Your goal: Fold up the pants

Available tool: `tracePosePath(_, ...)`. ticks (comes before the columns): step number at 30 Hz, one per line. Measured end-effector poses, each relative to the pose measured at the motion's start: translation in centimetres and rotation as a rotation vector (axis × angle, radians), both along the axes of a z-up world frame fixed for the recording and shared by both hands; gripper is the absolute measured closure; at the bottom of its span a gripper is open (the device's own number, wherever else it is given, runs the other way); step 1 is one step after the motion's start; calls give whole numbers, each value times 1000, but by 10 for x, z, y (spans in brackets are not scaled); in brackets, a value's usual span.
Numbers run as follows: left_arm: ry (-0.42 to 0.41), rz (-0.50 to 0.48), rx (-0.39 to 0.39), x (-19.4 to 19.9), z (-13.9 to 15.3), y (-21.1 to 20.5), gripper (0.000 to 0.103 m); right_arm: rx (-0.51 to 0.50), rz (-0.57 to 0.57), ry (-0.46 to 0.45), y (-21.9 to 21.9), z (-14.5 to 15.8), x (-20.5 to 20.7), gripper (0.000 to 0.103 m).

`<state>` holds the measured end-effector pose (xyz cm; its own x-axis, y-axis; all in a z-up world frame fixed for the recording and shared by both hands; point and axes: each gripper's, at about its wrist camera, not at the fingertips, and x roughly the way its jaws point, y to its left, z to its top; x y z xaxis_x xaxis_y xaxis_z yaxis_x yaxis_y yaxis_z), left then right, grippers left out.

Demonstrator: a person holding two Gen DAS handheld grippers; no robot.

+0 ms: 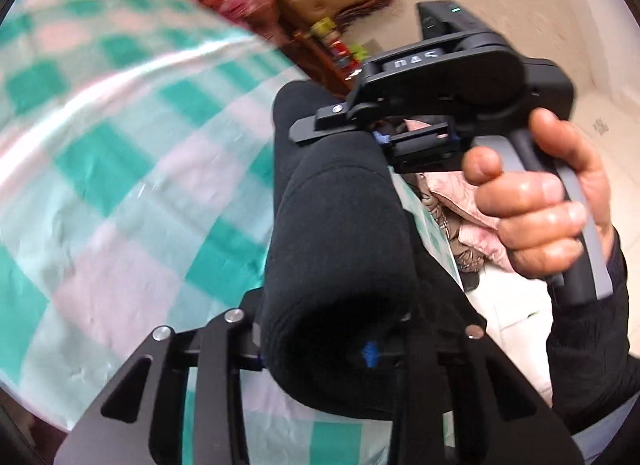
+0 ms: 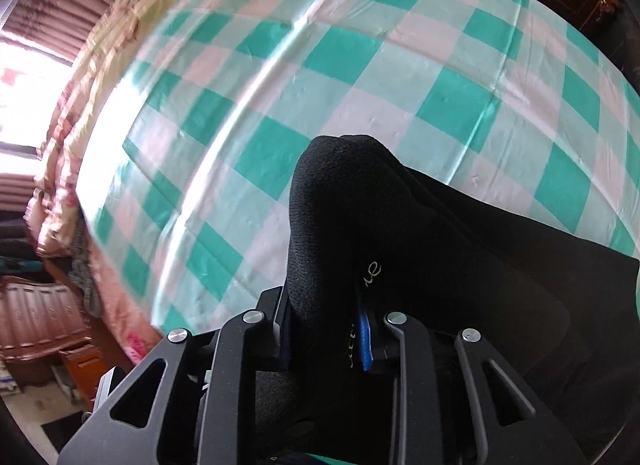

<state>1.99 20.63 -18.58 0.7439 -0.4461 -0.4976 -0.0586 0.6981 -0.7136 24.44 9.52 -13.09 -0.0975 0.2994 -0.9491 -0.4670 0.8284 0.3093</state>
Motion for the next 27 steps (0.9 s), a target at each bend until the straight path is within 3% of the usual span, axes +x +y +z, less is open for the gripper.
tracePosePath(7, -174, -106, 360, 2, 85, -61, 73, 218, -53, -19, -65, 70, 10, 77)
tracePosePath(12, -312, -201, 633, 11, 140, -135, 73, 394, -155, -57, -165, 120, 11, 77)
tracePosePath(17, -472, -332, 885, 11, 177, -239, 73, 519, -260, -111, -280, 141, -3, 77)
tracePosePath(22, -615, -490, 1039, -3, 177, -351, 73, 624, -375, -129, -400, 129, -22, 77)
tracePosePath(25, -658, -585, 1114, -7, 147, -418, 73, 628, -444, -117, -461, 98, -33, 76)
tracePosePath(27, -662, -638, 1156, -14, 122, -452, 73, 613, -470, -91, -497, 68, -37, 69)
